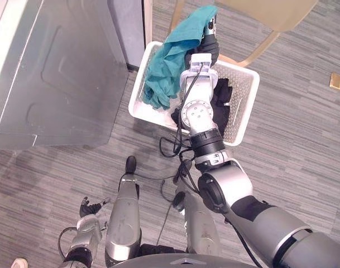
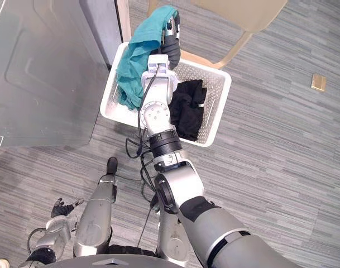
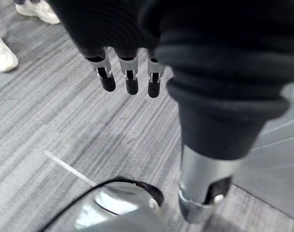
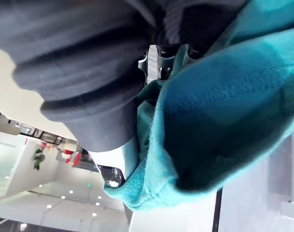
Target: Pick up the laundry basket with both hands and put the clothes into the washing machine.
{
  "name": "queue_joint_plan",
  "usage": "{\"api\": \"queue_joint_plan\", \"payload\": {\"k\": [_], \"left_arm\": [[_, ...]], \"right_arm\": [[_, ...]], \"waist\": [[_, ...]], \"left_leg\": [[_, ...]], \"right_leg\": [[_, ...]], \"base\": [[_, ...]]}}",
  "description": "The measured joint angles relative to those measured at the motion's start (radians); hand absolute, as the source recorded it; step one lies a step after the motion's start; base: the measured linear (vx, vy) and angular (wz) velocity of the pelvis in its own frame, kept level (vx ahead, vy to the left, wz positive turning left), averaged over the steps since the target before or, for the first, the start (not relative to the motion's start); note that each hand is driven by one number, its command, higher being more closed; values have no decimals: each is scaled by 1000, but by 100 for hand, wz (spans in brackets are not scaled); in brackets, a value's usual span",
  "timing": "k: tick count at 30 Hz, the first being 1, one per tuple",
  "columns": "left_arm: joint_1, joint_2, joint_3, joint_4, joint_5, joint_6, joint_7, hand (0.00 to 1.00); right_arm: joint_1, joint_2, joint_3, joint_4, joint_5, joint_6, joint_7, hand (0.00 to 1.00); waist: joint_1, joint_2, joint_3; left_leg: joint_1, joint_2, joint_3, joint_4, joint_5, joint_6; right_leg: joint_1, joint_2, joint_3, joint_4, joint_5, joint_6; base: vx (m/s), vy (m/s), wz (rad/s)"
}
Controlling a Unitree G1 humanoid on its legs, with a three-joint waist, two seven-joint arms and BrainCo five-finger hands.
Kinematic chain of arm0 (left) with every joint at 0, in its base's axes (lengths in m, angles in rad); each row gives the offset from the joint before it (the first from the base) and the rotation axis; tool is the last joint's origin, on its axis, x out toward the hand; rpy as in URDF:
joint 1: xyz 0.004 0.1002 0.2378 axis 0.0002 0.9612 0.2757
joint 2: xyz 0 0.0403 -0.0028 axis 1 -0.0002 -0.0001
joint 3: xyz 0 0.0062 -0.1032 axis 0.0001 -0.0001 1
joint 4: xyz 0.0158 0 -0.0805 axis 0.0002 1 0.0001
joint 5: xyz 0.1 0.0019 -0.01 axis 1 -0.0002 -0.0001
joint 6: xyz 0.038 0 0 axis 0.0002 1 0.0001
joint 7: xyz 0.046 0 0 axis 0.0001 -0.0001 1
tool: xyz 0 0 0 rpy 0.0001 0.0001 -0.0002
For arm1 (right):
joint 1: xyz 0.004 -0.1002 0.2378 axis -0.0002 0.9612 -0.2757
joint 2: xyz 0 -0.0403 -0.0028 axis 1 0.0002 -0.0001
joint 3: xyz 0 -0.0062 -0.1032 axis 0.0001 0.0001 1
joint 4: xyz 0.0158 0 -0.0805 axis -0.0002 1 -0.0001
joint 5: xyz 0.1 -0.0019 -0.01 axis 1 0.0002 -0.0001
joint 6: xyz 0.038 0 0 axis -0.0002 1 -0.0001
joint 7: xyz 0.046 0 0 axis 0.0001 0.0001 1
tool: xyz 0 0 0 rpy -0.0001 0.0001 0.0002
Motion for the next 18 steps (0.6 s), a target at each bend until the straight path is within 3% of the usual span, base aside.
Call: {"api": "queue_joint_plan", "payload": {"k": [8, 14, 18], "left_arm": [[23, -129, 25, -445, -44, -23, 11, 0], [31, -153, 131, -806, 40, -51, 71, 0], [16, -153, 208, -981, 78, -87, 93, 0]], "right_arm": [[60, -6, 0, -158, -22, 2, -18, 100], [90, -7, 33, -153, -63, 18, -20, 100], [86, -8, 37, -121, -98, 37, -20, 100]], "waist": [[-18, 14, -20], [-21, 58, -174], [-20, 85, -245]], "left_leg": [[119, -10, -5, -109, 43, -3], [191, -8, 10, -165, 45, -4], [261, -5, 26, -201, 42, -5]], "right_leg": [[75, -10, -24, 6, -34, 5], [120, -7, -26, -7, -53, 8], [182, 4, -16, -47, -47, 13]], "base": [[70, 12, 8], [119, 7, -3], [91, 14, -8]]}}
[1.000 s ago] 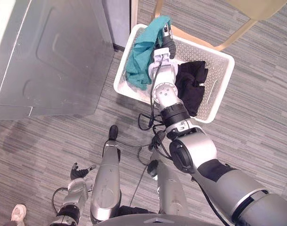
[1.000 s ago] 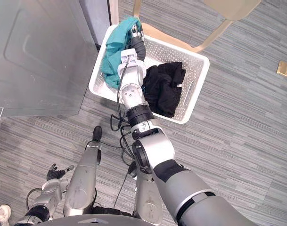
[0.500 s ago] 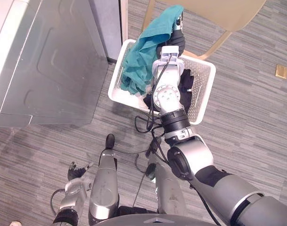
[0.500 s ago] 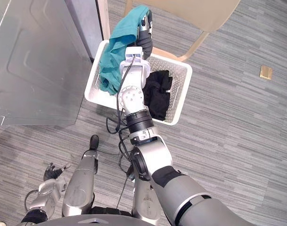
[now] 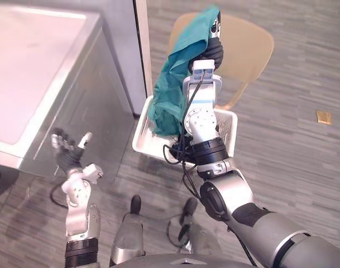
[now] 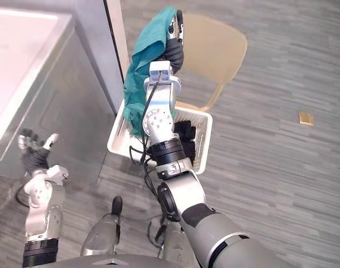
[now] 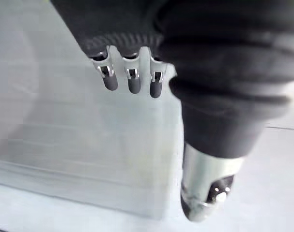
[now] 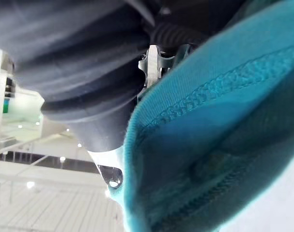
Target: Pick up the laundry basket with both hands and put the clothes into the washing machine.
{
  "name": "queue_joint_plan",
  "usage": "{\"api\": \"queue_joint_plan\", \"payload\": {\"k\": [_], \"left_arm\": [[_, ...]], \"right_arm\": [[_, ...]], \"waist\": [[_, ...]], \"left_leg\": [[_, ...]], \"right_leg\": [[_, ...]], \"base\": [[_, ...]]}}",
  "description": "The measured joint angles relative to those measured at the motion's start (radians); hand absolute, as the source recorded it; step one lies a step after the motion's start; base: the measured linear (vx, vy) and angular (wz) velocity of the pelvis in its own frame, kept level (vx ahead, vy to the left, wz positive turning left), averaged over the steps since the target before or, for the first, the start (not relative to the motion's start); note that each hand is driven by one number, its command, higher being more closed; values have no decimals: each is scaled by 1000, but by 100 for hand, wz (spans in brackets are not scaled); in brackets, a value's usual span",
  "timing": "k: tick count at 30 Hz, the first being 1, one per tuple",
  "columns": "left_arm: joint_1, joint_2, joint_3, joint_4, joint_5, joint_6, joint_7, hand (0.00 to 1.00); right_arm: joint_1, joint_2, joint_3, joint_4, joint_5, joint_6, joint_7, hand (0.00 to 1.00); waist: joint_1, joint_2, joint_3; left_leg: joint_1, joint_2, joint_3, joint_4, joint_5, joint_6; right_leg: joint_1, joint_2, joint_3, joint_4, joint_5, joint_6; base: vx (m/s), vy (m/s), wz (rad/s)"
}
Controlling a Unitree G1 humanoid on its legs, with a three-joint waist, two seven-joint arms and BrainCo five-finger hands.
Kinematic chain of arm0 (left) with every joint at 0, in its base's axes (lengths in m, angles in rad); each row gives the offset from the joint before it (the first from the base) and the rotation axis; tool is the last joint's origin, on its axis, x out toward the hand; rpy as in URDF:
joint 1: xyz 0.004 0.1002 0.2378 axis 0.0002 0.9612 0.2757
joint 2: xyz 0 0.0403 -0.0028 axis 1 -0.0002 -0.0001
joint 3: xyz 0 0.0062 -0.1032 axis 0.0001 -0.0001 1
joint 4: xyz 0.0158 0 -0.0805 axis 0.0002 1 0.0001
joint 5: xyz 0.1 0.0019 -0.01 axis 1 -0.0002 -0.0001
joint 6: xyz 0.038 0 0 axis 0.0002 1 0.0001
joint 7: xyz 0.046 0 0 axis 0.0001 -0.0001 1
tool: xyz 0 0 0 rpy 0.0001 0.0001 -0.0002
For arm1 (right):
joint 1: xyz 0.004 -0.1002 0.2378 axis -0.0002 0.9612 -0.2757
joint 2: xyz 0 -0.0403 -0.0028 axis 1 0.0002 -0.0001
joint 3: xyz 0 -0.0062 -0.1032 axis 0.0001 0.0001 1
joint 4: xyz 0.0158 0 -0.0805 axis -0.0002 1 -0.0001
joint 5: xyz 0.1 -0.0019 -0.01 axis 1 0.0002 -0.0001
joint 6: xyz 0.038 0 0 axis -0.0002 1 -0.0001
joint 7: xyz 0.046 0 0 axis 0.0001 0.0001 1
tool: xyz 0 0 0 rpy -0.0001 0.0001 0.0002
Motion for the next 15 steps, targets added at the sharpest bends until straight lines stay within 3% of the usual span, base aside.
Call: {"api": "queue_joint_plan", "payload": {"k": [4, 9, 12, 15], "left_arm": [[-9, 8, 81, -61, 30, -33, 24, 0], [-37, 66, 122, -20, 31, -41, 27, 0], [-54, 98, 105, 51, 26, -40, -15, 0], [-107, 191, 6, 182, 13, -31, -75, 0]], "right_arm": [[-12, -18, -1, 51, 0, 25, -1, 100], [-13, -42, 3, 58, 1, 62, 0, 100], [-13, -57, 42, 103, 1, 85, 7, 100], [-13, -70, 69, 132, 10, 109, 9, 100]], "waist": [[-2, 8, -26], [0, 12, -49], [-8, 13, -81], [-13, 13, -92]], "left_leg": [[35, 2, 20, -13, -4, -2], [48, 12, 37, -15, -6, -5], [59, 14, 54, -16, -8, -9], [68, 17, 72, -11, -11, -12]], "right_leg": [[41, 11, 13, -48, 18, 0], [45, 21, 25, -52, 22, -5], [45, 24, 42, -54, 24, -7], [43, 29, 68, -55, 37, -9]], "base": [[22, 12, -13], [-13, 11, -9], [5, 19, -17], [-9, 22, -18]]}}
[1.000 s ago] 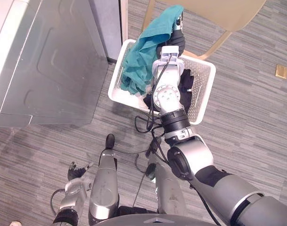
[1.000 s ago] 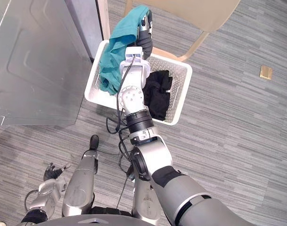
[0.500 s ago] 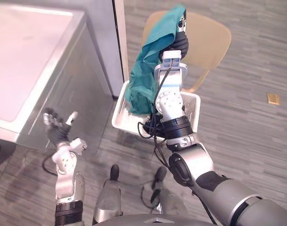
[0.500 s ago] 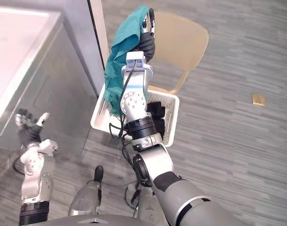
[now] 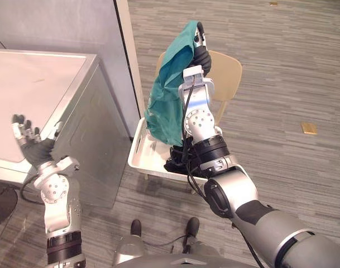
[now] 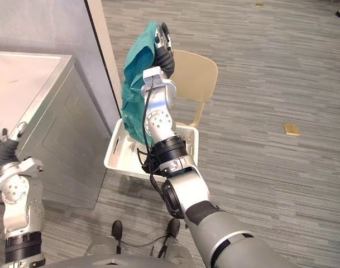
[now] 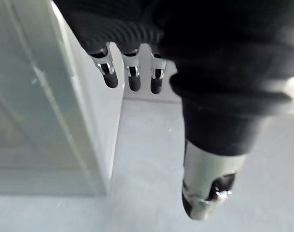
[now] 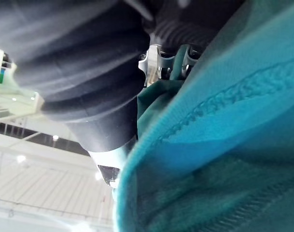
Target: Pick up the laundry basket with both hands and put the clothes into the washing machine.
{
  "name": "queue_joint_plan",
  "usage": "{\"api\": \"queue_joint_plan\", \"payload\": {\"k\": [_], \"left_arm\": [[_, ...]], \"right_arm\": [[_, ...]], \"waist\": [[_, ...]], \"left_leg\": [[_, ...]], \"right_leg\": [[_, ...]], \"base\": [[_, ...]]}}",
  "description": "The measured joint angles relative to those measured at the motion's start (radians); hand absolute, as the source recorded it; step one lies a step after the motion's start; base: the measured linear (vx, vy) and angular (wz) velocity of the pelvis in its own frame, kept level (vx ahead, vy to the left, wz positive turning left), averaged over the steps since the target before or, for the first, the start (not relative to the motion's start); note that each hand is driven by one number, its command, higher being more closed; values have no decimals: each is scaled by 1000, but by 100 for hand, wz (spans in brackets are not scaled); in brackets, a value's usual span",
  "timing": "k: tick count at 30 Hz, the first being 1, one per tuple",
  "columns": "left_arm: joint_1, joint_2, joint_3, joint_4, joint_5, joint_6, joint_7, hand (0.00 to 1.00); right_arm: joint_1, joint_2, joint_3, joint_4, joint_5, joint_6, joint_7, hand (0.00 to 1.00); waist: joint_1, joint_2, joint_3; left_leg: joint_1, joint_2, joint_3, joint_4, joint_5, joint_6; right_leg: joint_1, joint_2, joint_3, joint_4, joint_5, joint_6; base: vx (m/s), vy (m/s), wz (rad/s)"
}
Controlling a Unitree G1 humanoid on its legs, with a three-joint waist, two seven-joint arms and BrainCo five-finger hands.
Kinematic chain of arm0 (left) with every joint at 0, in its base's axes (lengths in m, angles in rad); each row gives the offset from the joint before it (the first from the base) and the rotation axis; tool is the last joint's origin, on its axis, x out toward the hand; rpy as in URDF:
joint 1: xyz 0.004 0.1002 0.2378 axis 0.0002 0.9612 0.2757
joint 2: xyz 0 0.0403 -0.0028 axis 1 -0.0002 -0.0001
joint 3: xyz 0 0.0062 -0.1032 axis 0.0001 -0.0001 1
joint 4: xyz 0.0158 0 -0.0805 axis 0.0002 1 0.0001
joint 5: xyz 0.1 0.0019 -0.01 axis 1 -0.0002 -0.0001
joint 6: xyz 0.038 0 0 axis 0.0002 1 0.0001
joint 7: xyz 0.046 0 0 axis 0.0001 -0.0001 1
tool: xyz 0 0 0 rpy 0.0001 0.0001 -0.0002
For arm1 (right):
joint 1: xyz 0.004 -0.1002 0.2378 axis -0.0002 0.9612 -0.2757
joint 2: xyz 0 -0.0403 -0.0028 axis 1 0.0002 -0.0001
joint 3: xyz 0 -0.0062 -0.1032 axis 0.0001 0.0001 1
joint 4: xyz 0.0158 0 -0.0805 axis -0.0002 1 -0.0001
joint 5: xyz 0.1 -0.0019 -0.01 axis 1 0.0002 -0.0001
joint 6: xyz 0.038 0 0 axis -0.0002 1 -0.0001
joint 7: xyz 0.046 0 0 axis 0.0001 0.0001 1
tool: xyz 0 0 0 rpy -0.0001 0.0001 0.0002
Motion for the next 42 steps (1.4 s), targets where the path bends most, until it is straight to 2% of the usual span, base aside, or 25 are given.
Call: {"api": "queue_joint_plan", "payload": {"k": [3, 5, 9, 11, 13, 16, 24, 31, 33, 34, 37, 42], "left_arm": [[-100, 79, -109, 137, 1, 29, -58, 0], [-157, 96, -160, 207, 1, 37, -83, 0], [-318, 102, -283, 403, -25, 56, -127, 0], [-369, 102, -316, 468, -46, 65, -139, 0], [-450, 101, -359, 568, -72, 82, -157, 0], [-540, 100, -404, 681, -80, 101, -179, 0], [-648, 98, -427, 823, -93, 147, -223, 0], [-732, 76, -445, 946, -31, 177, -223, 0], [-757, 64, -466, 983, -10, 186, -234, 0], [-762, 57, -478, 994, 2, 188, -243, 100], [-772, 36, -497, 1019, 22, 195, -279, 100], [-803, 5, -522, 1059, 44, 201, -298, 100]], "right_arm": [[0, -8, 14, 2, 13, 21, 2, 100], [0, -9, 40, 2, 31, 23, 5, 100], [0, -8, 92, 4, 36, 40, 18, 100], [0, -9, 123, 4, 38, 44, 22, 100], [0, -8, 164, 7, 42, 58, 28, 100], [0, -7, 201, 11, 49, 66, 33, 100], [0, 4, 263, 38, 70, 86, 37, 100], [0, 15, 315, 37, 70, 86, 40, 100], [0, 19, 337, 36, 71, 88, 41, 100], [0, 19, 342, 36, 75, 91, 41, 100], [0, 19, 354, 36, 82, 103, 42, 100], [-19, 18, 355, 37, 102, 104, 42, 100]], "waist": [[-9, -2, -1], [-22, -1, -3], [-59, -2, -5], [-71, -2, -12], [-95, -1, -20], [-108, -1, -20], [-139, -2, -21], [-147, -2, -22], [-159, -2, -23], [-163, -2, -23], [-171, -2, -23], [-186, -2, -23]], "left_leg": [[0, 4, 19, 1, -2, -5], [-3, 5, 25, 1, -3, -11], [-2, 16, 48, 1, 0, -19], [-7, 19, 53, 0, 0, -22], [-17, 25, 63, -1, 4, -23], [-12, 35, 78, -1, 4, -25], [-19, 33, 110, -5, 3, -26], [-28, 32, 131, -12, 4, -29], [-37, 31, 134, -16, 7, -29], [-37, 31, 136, -16, 7, -29], [-27, 34, 157, -17, 4, -31], [-19, 35, 166, -17, -3, -33]], "right_leg": [[-13, 6, 23, 0, 6, -4], [-22, 9, 30, 0, 10, -7], [-33, 22, 54, 0, 10, -8], [-48, 27, 62, 0, 13, -9], [-63, 35, 72, 1, 19, -16], [-67, 46, 83, 6, 26, -25], [-94, 48, 117, 6, 38, -25], [-117, 49, 133, 6, 33, -18], [-129, 49, 137, 6, 36, -17], [-131, 50, 139, 6, 36, -17], [-132, 58, 157, 7, 45, -23], [-133, 63, 166, 7, 47, -23]], "base": [[-42, 17, -19], [-31, 7, -20], [-12, 5, -15], [2, 7, -23], [18, 12, -17], [26, 26, -16], [3, 76, -12], [-12, 83, -6], [-8, 77, -9], [-1, 80, -8], [15, 95, -17], [10, 83, -11]]}}
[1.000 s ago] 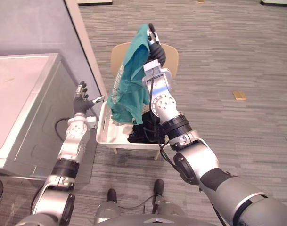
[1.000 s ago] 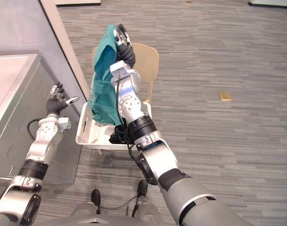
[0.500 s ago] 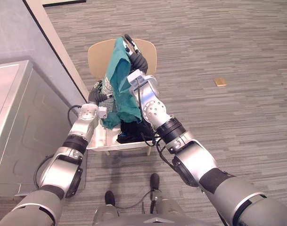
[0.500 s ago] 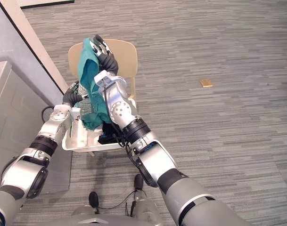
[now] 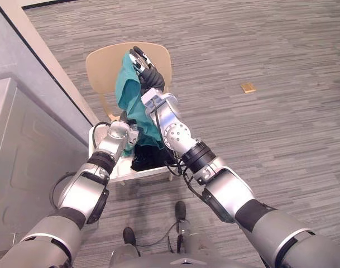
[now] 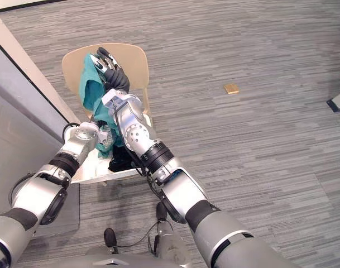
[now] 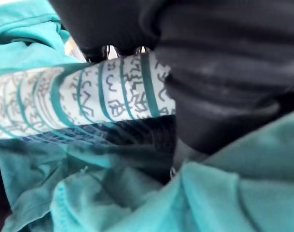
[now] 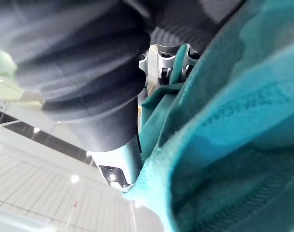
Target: Pick up the laundry basket with both hands and put the clothes into the washing machine.
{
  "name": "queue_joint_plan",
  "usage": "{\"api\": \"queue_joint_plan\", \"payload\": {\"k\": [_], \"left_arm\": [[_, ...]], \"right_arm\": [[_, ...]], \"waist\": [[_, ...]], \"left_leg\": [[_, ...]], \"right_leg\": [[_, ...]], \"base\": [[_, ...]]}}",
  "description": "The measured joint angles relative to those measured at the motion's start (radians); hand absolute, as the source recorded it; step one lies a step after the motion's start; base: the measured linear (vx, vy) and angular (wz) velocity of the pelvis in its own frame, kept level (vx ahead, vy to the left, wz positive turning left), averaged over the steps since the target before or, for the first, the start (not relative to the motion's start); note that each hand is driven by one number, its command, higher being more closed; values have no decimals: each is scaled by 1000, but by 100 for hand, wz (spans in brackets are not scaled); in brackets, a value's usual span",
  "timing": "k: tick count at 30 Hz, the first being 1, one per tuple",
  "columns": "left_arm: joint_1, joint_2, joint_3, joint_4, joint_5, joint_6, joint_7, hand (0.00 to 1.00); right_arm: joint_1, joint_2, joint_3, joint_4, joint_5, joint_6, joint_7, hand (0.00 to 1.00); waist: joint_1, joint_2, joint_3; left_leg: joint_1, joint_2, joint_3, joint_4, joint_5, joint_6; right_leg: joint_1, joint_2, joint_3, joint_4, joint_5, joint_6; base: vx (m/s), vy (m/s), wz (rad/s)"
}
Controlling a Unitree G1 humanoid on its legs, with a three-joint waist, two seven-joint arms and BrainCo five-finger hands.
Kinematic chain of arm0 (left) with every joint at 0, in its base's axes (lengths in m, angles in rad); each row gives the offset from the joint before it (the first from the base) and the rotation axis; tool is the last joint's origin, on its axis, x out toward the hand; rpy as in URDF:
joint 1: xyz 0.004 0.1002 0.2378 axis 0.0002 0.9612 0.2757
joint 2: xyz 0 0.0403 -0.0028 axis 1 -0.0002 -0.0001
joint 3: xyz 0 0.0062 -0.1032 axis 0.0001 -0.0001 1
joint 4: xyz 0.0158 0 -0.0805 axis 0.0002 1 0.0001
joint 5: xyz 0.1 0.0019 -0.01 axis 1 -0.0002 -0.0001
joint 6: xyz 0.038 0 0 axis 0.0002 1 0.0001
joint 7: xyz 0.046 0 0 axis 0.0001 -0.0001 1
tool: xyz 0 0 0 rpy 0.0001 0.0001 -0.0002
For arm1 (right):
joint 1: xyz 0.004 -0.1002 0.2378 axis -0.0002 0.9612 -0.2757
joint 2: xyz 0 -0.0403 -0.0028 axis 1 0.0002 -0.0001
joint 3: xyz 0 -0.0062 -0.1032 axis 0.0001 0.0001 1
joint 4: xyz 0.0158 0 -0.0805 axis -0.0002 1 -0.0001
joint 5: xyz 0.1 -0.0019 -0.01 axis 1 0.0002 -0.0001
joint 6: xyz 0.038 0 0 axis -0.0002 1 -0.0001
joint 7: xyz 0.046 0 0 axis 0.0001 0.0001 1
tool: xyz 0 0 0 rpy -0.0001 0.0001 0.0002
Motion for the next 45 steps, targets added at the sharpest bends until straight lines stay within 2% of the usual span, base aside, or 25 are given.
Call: {"api": "queue_joint_plan", "payload": {"k": [8, 13, 15, 16, 17, 20, 24, 27, 30, 39, 45], "left_arm": [[-3, -32, 0, 3, 11, 7, 4, 100], [2, -37, 8, -5, -80, 9, 16, 100], [19, -30, 18, -51, -126, 9, 17, 100], [52, -12, 31, -135, -178, 6, 18, 100], [66, -1, 36, -169, -204, 2, 19, 100], [126, 63, 68, -308, -268, -17, 25, 100], [229, 127, 165, -453, -338, -45, 54, 100], [309, 165, 236, -573, -382, -72, 69, 100], [378, 179, 291, -675, -399, -97, 84, 100], [595, 177, 484, -982, -417, -172, 76, 100], [680, 173, 570, -1107, -429, -214, 41, 100]], "right_arm": [[-53, 5, 2, 0, 12, 0, 1, 100], [-53, -9, -2, -1, 8, 1, 5, 100], [-52, -39, -5, -3, 5, 8, 20, 100], [-48, -73, -6, -9, 1, 23, 26, 100], [-43, -85, -12, -15, -13, 29, 26, 0], [26, -153, -80, -95, -76, 47, 28, 0], [189, -259, -150, -186, -155, 71, 28, 0], [307, -296, -214, -241, -204, 88, 28, 0], [407, -315, -270, -315, -244, 99, 34, 0], [735, -317, -525, -520, -557, 109, 65, 0], [906, -310, -611, -520, -688, 112, 74, 0]], "waist": [[-2, 0, 0], [-1, 0, 0], [-2, 0, 0], [-2, 0, 0], [-2, 0, 0], [6, 0, 0], [10, -3, -3], [16, -5, -10], [24, -6, -18], [27, -5, -58], [20, 19, -81]], "left_leg": [[3, 0, -7, 1, 1, 1], [18, 1, -10, 1, 2, 2], [26, 1, -12, 1, 2, 1], [32, 1, -14, 2, 1, 1], [33, 1, -16, 2, 0, 1], [29, -1, -33, 2, 1, 0], [38, 2, -46, 3, 1, 2], [39, 0, -57, 3, 1, 2], [48, -1, -57, 2, 0, 5], [79, -4, -41, 16, -22, 11], [80, -3, -39, 17, -30, 13]], "right_leg": [[8, -1, -4, 0, 0, 0], [24, -1, -9, 0, 0, 1], [34, -2, -13, 0, -2, 3], [44, -3, -18, -1, -6, 8], [46, -4, -21, -1, -10, 13], [49, -8, -33, -1, -17, 16], [71, -10, -54, -1, -22, 15], [75, -11, -57, -1, -19, 11], [83, -12, -55, -1, -19, 11], [117, -17, -52, -8, -42, 26], [117, -16, -51, -8, -43, 25]], "base": [[-10, 86, 3], [-11, 86, 2], [-4, 89, 7], [-7, 72, 9], [-14, 100, 14], [-8, 79, 12], [15, 73, 14], [24, 86, 7], [24, 82, -2], [5, 63, -1], [16, 37, -1]]}}
